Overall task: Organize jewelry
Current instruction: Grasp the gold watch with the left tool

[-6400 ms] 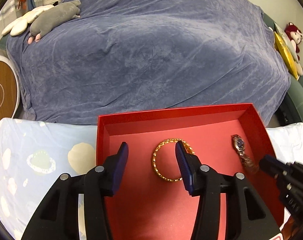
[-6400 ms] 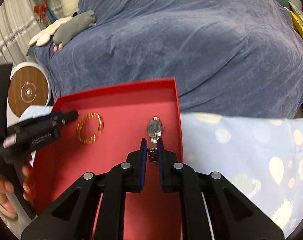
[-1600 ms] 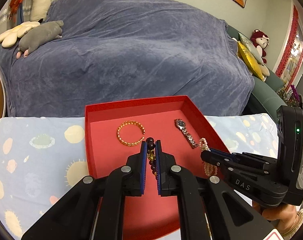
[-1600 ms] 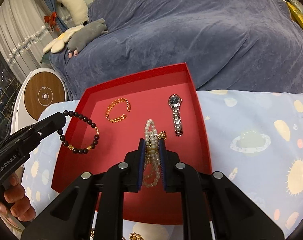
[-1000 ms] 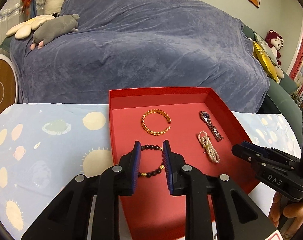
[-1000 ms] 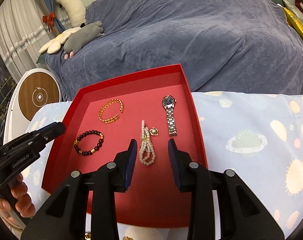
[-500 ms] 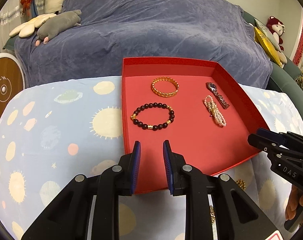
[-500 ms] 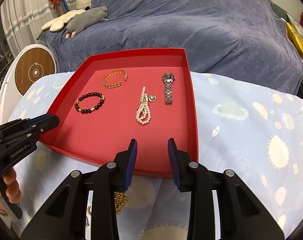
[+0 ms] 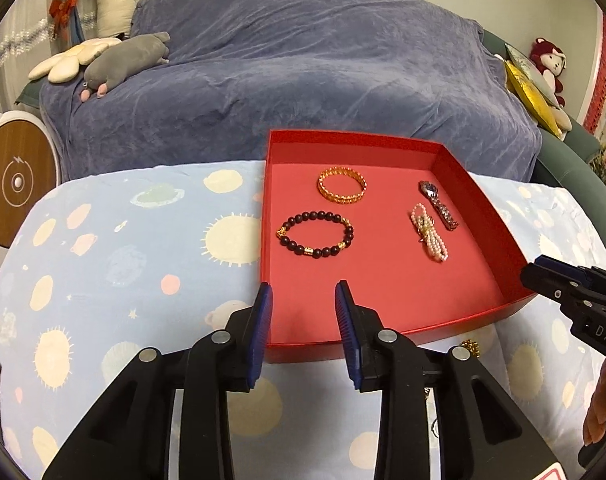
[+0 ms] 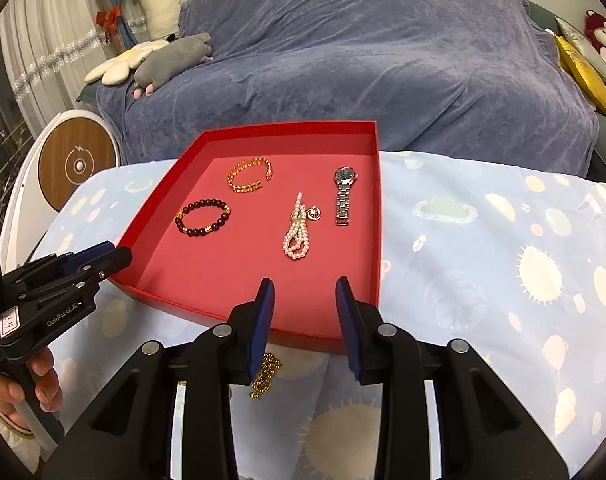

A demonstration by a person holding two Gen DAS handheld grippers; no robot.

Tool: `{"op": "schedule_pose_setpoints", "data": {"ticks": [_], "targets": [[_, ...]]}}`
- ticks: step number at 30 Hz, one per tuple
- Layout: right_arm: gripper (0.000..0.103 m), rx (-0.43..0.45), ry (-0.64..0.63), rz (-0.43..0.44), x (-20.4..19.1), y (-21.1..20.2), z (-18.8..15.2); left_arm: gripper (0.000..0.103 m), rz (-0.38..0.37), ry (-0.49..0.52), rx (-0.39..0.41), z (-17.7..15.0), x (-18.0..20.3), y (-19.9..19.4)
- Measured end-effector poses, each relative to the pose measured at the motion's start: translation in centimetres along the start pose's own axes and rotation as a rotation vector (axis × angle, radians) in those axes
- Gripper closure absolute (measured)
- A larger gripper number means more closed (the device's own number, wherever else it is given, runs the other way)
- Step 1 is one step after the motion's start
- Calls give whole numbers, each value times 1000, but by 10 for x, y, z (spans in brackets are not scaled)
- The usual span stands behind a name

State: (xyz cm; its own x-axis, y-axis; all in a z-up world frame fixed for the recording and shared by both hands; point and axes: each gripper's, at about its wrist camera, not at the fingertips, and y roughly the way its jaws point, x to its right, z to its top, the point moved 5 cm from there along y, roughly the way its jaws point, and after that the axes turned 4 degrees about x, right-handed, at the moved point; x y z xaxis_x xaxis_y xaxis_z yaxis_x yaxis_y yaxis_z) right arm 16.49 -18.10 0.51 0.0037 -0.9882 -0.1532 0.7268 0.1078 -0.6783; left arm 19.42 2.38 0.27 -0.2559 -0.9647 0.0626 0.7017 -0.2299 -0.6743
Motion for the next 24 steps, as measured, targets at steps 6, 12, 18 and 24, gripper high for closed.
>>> {"op": "schedule_pose_setpoints", "data": {"ticks": [6, 12, 18, 24], "targets": [[71, -22, 76, 9, 6, -39, -31, 40, 41, -51, 49, -19, -5, -52], [71, -66, 98, 16, 2, -58, -69, 37, 18, -65, -26, -65, 0, -65], [71, -94, 44, 13, -13, -52, -82, 37, -58, -22, -52, -80, 25, -52], [70, -117, 31, -10, -10, -43, -89, 37, -113, 31, -73, -83, 50, -32]]}}
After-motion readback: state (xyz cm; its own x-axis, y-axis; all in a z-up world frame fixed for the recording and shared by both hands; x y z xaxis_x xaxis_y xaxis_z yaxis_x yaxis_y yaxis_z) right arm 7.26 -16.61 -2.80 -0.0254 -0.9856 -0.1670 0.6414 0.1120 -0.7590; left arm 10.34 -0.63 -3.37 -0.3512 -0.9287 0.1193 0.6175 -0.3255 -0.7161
